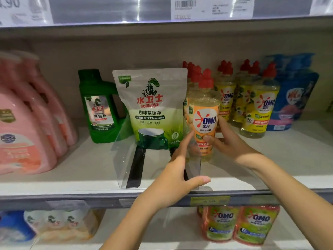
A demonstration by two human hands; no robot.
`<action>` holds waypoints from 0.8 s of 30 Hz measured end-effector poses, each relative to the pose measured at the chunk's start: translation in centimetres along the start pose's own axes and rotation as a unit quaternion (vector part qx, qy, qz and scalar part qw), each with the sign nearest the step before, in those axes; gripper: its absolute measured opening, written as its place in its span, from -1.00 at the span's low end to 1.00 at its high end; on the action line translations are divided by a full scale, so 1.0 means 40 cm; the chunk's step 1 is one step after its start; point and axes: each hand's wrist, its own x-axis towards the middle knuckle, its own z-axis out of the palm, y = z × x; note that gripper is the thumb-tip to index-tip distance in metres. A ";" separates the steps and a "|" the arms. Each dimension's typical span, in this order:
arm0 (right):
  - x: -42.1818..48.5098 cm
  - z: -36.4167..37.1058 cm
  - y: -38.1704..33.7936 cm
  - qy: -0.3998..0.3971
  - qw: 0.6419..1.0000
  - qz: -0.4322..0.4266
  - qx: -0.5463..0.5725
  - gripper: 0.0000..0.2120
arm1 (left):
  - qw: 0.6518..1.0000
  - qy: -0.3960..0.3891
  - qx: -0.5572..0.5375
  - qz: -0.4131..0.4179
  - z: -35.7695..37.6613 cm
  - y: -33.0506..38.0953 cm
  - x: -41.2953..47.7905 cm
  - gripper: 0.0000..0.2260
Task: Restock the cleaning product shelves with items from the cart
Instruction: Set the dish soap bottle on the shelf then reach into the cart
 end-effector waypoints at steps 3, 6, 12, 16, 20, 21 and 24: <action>0.018 0.000 0.017 0.018 0.999 -0.019 -0.033 -0.37 | 1.000 0.000 0.003 -0.003 0.000 0.004 -0.002 -0.11; 0.021 0.003 0.024 0.016 0.999 -0.033 -0.022 -0.37 | 1.000 0.002 0.006 -0.006 -0.001 0.005 -0.001 -0.11; 0.018 0.013 0.018 0.039 0.998 -0.017 -0.041 -0.35 | 1.000 0.011 0.024 -0.003 0.000 0.004 -0.003 -0.10; 0.007 0.020 0.012 0.051 0.998 0.003 -0.023 -0.37 | 0.997 0.031 0.065 -0.001 -0.002 0.008 0.000 -0.07; -0.037 0.034 -0.026 0.158 0.987 0.017 0.008 -0.38 | 0.981 0.138 0.117 0.070 0.005 0.035 -0.021 -0.20; -0.057 0.036 -0.047 0.194 0.981 0.010 0.026 -0.44 | 0.967 0.185 0.132 0.112 0.005 0.042 -0.030 -0.34; -0.138 0.039 -0.128 0.260 0.961 -0.054 0.072 -0.66 | 0.910 0.303 0.169 0.228 -0.004 0.057 -0.063 -0.74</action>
